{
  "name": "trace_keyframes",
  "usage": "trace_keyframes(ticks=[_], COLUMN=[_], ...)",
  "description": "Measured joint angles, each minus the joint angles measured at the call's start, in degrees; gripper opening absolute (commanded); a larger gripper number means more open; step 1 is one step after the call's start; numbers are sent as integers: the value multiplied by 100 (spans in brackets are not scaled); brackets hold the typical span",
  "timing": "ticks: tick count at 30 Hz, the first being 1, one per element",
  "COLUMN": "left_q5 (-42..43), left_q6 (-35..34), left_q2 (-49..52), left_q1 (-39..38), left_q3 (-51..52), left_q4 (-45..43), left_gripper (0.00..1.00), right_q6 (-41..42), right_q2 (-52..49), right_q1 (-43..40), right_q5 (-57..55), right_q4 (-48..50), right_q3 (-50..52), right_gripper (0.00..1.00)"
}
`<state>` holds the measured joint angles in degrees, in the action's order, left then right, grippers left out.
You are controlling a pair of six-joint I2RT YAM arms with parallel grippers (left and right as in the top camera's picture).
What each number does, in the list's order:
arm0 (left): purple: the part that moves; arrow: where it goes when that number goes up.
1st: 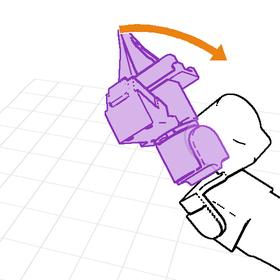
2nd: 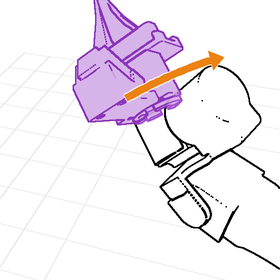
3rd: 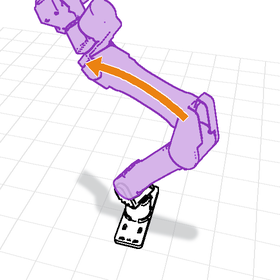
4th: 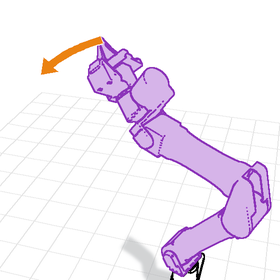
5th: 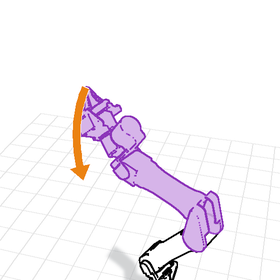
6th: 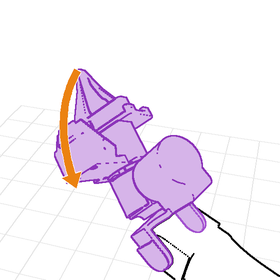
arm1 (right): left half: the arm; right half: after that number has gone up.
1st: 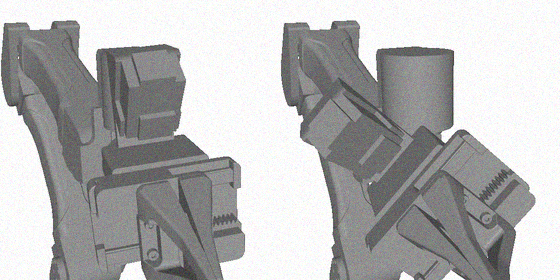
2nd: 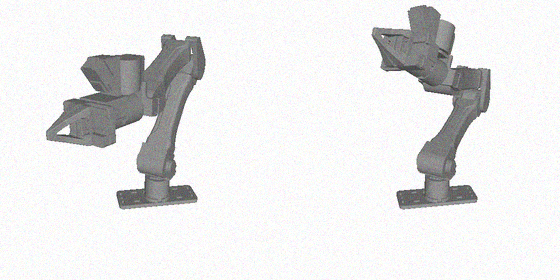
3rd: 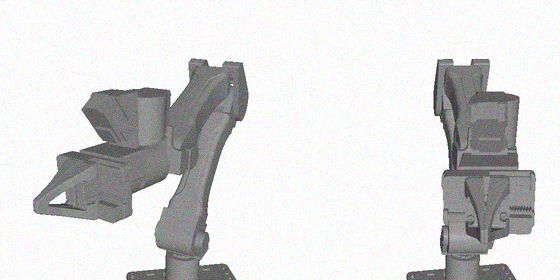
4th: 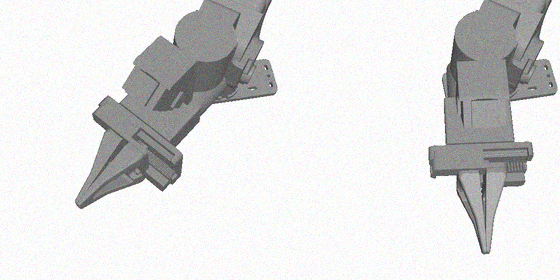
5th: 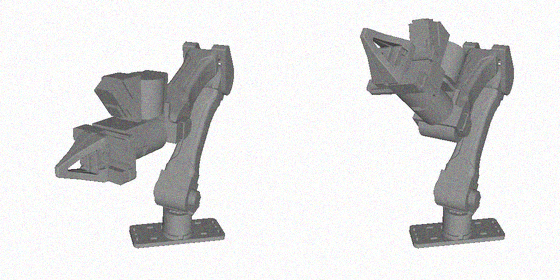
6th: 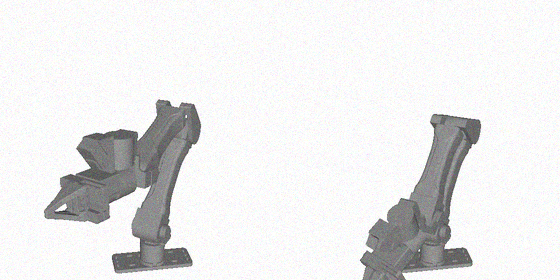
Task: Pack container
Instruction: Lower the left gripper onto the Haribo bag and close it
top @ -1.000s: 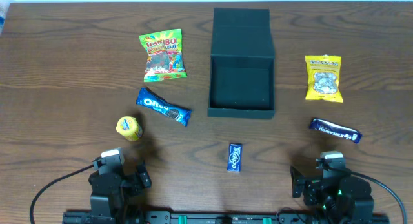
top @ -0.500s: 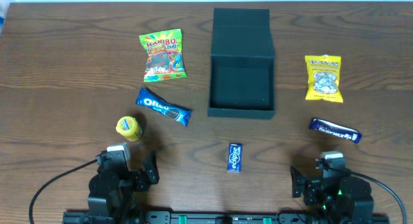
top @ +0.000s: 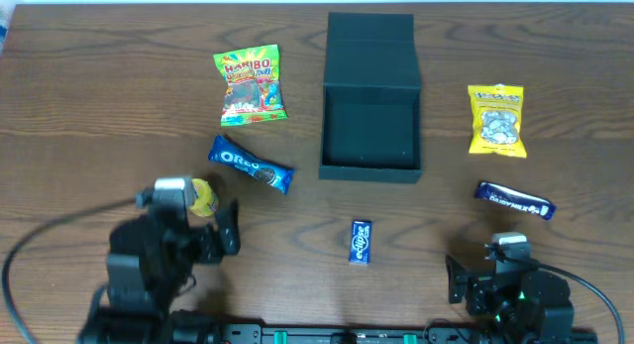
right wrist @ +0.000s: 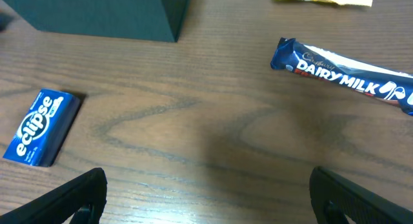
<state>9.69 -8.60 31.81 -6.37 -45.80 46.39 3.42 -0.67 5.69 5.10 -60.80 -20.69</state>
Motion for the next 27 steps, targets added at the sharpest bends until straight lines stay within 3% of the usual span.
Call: trace_keyframes(ticks=[10, 13, 21, 27], left_q5=[726, 1008, 1539, 1169], left_q6=[337, 374, 369, 11], left_q2=[3534, 4269, 5058, 5268], left_q1=[0, 0, 0, 0], left_q3=[-2610, -3171, -3423, -3447], left_q4=[1167, 1158, 824, 306], left_gripper=[95, 96, 96, 96], right_q6=[2, 2, 2, 0], right_q2=[2, 4, 4, 4], right_q1=[0, 0, 0, 0], right_q5=[2, 0, 0, 0], right_q4=[11, 9, 11, 11], right_q3=[9, 9, 9, 9], right_gripper=[99, 99, 99, 99])
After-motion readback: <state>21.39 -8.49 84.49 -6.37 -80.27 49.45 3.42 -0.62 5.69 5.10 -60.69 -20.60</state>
